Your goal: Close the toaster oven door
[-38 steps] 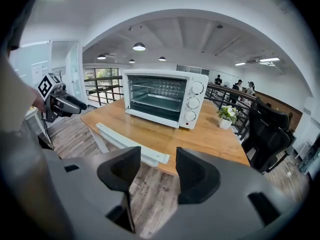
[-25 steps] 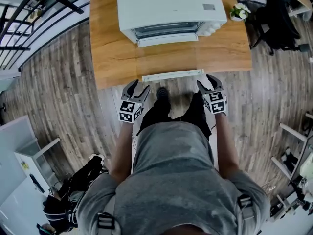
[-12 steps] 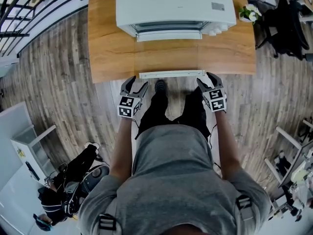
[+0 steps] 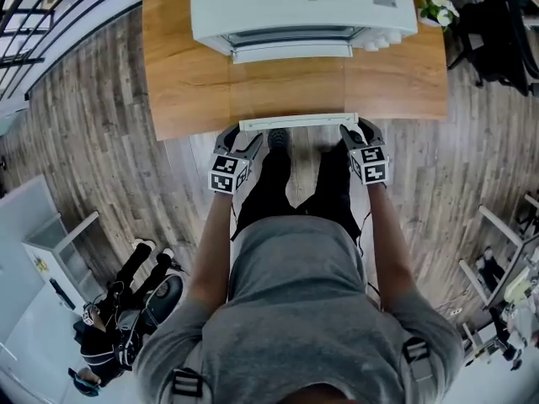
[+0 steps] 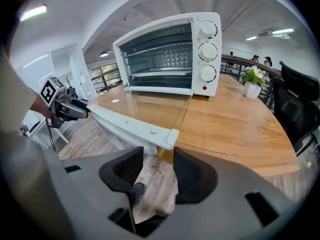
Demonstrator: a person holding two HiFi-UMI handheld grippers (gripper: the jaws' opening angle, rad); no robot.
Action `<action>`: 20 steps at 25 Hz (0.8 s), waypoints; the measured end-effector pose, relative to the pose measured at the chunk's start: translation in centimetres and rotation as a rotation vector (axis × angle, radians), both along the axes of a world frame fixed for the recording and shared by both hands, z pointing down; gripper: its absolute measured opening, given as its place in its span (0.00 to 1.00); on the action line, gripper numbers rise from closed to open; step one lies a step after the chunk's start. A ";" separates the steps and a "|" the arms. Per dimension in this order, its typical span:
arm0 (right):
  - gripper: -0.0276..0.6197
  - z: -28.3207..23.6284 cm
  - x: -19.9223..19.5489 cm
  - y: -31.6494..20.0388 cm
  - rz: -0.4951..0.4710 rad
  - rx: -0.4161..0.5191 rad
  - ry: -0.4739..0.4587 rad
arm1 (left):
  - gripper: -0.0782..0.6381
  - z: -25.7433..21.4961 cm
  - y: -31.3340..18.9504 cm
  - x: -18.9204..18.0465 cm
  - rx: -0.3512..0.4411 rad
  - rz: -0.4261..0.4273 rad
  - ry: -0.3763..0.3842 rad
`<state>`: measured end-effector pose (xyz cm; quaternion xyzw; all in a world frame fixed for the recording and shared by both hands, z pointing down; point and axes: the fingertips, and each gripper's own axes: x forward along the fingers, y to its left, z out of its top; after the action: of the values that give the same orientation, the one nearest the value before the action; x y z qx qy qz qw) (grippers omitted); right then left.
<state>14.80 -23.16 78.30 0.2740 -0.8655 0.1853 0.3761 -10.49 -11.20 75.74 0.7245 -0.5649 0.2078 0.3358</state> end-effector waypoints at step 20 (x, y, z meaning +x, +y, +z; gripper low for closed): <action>0.29 -2.1 -0.7 -0.6 0.050 -0.013 -0.055 | 0.45 -1.7 -1.2 -0.1 0.037 -0.059 0.067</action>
<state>14.09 -23.76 76.19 0.2881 -0.8672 0.2075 0.3493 -10.60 -12.43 74.08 0.7202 -0.5781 0.1629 0.3472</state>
